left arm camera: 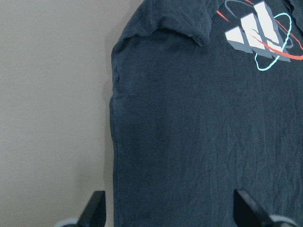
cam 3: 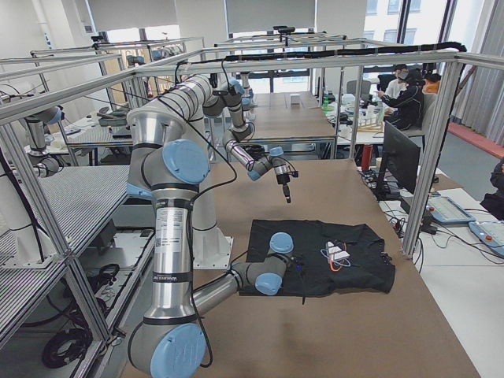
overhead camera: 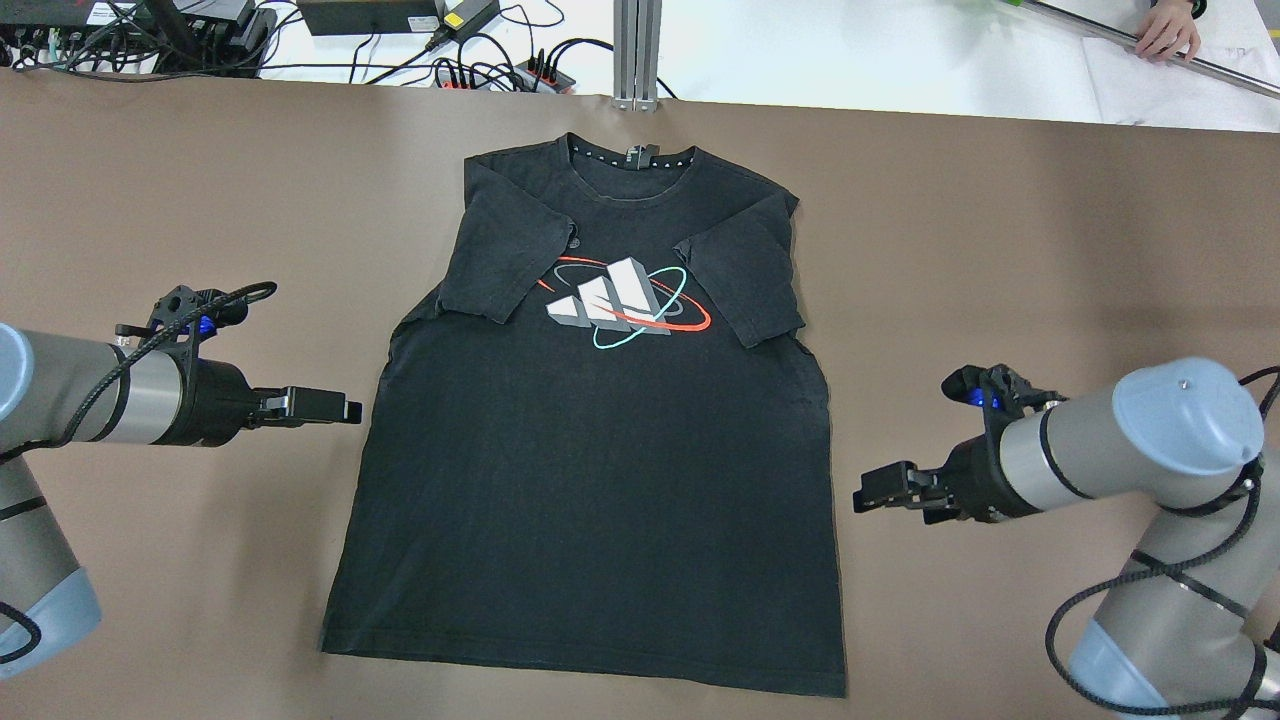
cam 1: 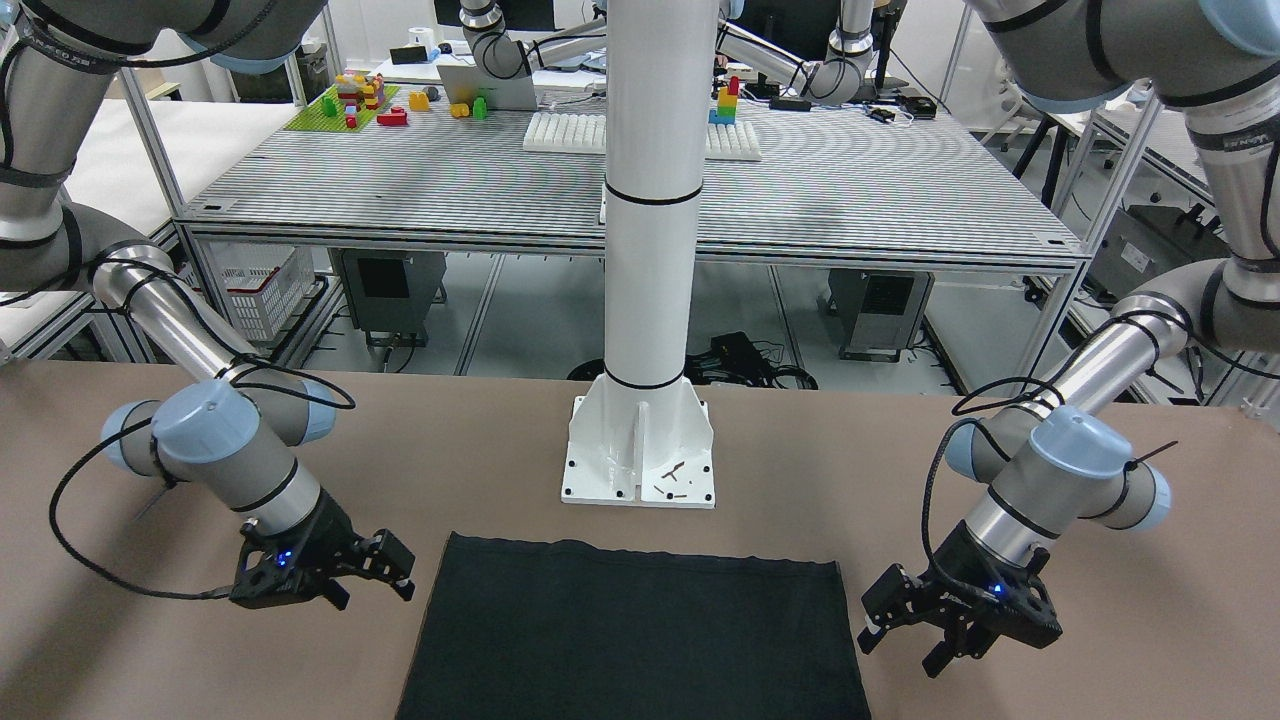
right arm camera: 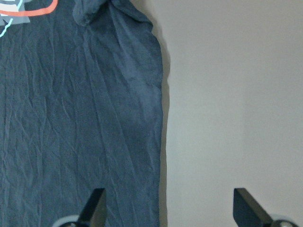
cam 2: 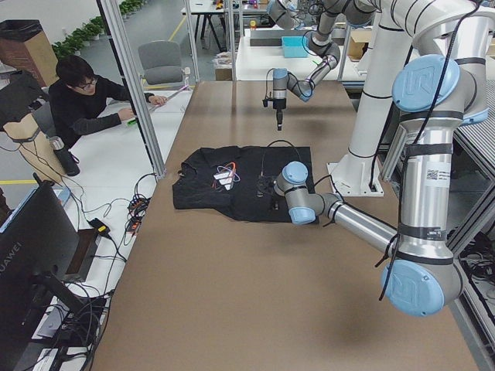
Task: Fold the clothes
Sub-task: 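Move both grippers to the hem corners nearest the robot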
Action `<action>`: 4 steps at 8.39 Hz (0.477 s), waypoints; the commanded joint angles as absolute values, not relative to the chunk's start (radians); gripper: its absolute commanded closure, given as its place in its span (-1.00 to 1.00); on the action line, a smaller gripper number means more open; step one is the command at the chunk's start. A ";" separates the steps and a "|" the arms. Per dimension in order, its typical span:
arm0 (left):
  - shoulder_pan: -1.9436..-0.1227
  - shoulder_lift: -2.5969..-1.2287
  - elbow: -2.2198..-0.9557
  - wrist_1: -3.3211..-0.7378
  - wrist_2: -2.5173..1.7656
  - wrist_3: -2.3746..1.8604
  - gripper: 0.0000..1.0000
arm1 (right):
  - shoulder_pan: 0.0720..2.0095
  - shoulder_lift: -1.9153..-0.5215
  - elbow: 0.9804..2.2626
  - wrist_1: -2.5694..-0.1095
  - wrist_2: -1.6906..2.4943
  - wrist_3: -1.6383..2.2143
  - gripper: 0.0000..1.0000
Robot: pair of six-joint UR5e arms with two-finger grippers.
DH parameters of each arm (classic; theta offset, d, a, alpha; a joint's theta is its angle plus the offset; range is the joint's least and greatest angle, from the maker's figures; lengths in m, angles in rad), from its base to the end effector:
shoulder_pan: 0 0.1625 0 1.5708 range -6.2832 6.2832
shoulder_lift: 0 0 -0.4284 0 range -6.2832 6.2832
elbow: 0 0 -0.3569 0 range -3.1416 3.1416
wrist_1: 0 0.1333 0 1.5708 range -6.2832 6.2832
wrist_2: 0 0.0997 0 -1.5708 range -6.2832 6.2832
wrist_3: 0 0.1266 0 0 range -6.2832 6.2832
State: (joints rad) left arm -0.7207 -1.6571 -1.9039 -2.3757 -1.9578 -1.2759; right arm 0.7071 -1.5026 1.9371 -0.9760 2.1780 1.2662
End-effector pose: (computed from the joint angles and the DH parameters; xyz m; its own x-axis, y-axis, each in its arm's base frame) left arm 0.3245 -0.3988 0.3900 0.3442 0.0559 -0.9372 0.2554 0.9550 0.1507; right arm -0.3354 -0.3670 0.4078 0.4223 0.0369 0.9057 -0.0368 0.9990 -0.0235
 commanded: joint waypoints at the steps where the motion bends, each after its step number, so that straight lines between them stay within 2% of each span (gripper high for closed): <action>1: -0.699 -1.591 -1.930 -2.405 -1.918 -1.292 -0.89 | 0.495 -1.519 2.002 -0.951 2.100 1.374 -0.89; 2: -0.698 -1.563 -1.946 -2.407 -1.916 -1.287 -0.89 | 0.418 -1.528 2.000 -0.939 2.012 1.388 -0.89; 4: -0.674 -1.536 -1.960 -2.407 -1.869 -1.287 -0.89 | 0.396 -1.534 1.999 -0.937 1.990 1.442 -0.89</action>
